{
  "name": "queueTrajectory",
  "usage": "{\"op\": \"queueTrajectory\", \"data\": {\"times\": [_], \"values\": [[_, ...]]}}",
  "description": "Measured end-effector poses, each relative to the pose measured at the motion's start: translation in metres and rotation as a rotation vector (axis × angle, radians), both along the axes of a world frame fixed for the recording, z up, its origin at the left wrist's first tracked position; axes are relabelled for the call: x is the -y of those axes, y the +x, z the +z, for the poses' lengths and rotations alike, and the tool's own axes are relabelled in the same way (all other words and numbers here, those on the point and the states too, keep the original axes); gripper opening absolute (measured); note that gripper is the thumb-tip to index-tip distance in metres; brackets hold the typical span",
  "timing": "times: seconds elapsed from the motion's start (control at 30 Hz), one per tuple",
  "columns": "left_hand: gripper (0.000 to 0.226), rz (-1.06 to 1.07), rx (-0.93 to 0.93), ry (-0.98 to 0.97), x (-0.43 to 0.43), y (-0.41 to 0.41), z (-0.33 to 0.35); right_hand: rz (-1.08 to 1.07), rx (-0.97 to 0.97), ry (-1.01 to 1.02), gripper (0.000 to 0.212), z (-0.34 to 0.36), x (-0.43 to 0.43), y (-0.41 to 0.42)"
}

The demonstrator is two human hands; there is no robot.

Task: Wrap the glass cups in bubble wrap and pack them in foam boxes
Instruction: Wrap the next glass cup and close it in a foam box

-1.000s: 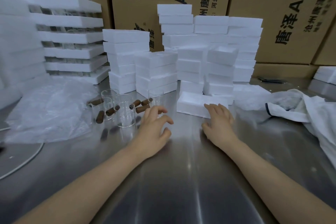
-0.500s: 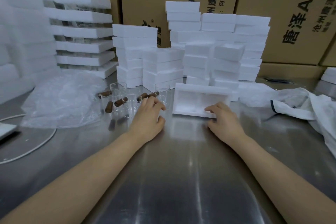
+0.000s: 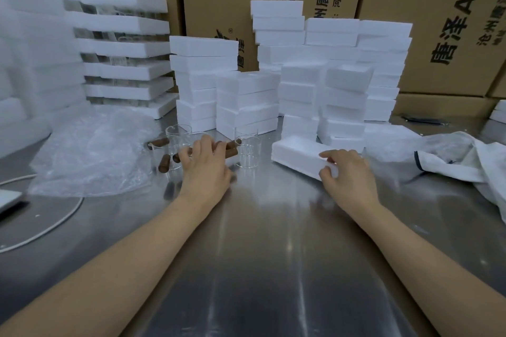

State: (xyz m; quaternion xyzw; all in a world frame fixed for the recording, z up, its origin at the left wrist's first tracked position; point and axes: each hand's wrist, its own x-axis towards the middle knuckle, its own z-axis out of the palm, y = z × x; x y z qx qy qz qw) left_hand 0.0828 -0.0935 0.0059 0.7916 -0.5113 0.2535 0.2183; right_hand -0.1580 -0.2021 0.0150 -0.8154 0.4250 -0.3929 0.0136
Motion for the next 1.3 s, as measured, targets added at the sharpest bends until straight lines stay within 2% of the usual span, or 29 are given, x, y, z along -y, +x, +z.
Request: {"op": "queueTrajectory", "data": {"times": [0.13,0.23,0.37,0.5,0.57,0.67,0.7,0.73,0.83,0.93,1.1,1.3], "values": [[0.045,-0.108,-0.057,-0.034,-0.002,-0.004,0.001,0.031,0.014,-0.093,0.033,0.0,0.0,0.001],[0.054,-0.174,0.007,-0.038,-0.006,-0.018,0.003,0.137,0.035,-0.143,0.034,0.001,-0.008,0.008],[0.056,-0.306,0.03,0.014,-0.011,-0.046,0.006,0.348,-0.105,-0.106,0.04,-0.004,-0.018,0.017],[0.054,-0.556,-0.025,-0.06,-0.014,-0.063,0.003,0.454,-0.19,-0.03,0.05,-0.006,-0.019,0.018],[0.067,-0.626,-0.126,-0.015,-0.013,-0.061,0.001,0.465,-0.193,0.011,0.053,-0.007,-0.017,0.016],[0.102,-0.539,-0.317,0.021,-0.008,-0.053,-0.004,0.438,-0.206,0.073,0.053,-0.008,-0.014,0.014],[0.107,-0.509,-0.399,0.053,-0.006,-0.049,-0.005,0.444,-0.209,0.091,0.051,-0.009,-0.013,0.014],[0.104,-0.5,-0.477,0.097,-0.006,-0.045,-0.005,0.455,-0.216,0.106,0.049,-0.009,-0.013,0.014],[0.071,-0.533,-0.608,0.196,-0.004,-0.034,-0.007,0.507,-0.227,0.111,0.034,-0.009,-0.015,0.016],[0.063,-0.611,-0.664,0.111,-0.002,-0.031,-0.008,0.586,-0.204,0.061,0.023,-0.006,-0.02,0.016],[0.073,-0.725,-0.64,-0.267,-0.003,-0.039,-0.004,0.592,0.066,-0.138,0.032,0.003,-0.029,0.018],[0.083,-0.659,-0.588,-0.268,0.0,-0.035,-0.005,0.6,0.052,-0.065,0.036,-0.005,-0.024,0.02]]}}
